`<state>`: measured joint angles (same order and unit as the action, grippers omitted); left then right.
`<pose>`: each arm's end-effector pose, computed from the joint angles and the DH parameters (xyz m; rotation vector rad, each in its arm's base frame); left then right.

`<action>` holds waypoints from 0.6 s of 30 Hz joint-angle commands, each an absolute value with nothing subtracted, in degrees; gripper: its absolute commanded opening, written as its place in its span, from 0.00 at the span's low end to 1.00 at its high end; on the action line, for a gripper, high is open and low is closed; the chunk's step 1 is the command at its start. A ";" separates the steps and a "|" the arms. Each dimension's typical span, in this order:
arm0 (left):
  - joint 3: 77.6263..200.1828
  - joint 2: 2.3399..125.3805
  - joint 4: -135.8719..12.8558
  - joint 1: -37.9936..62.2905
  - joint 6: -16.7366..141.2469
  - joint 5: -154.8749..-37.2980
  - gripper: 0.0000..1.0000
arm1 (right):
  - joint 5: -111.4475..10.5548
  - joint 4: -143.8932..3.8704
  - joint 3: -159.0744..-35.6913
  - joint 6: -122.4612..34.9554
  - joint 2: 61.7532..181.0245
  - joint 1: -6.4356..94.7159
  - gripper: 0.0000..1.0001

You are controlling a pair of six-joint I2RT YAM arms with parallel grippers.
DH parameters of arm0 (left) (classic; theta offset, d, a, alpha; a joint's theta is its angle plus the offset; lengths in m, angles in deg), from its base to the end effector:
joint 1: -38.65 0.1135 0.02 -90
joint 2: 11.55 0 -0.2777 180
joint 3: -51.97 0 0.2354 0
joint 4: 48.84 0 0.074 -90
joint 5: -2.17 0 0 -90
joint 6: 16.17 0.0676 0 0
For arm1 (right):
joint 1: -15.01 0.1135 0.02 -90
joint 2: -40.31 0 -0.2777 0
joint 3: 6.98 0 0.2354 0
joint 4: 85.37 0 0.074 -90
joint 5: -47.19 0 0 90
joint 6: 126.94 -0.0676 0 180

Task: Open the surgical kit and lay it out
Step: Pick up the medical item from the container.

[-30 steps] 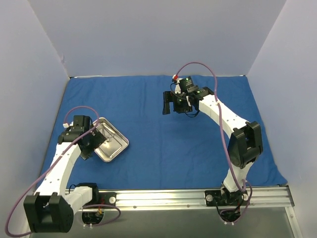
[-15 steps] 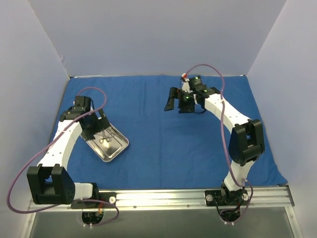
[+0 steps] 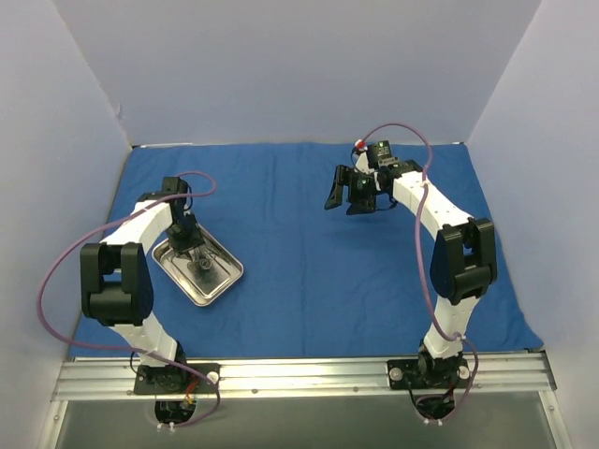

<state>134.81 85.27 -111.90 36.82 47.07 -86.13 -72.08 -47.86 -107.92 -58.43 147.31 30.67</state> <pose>0.3131 -0.0080 0.1944 -0.6339 2.8451 -0.0398 0.4067 0.1483 0.2626 -0.1449 2.3856 0.9124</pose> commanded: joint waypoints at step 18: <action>148.83 99.11 -109.31 36.54 53.88 -79.21 0.34 | -70.93 -43.98 -110.87 -55.57 145.60 28.99 0.72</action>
<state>146.11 98.06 -109.52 36.71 51.73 -81.52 -70.68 -45.46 -109.17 -56.25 147.29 29.54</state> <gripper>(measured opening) 0.345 0.717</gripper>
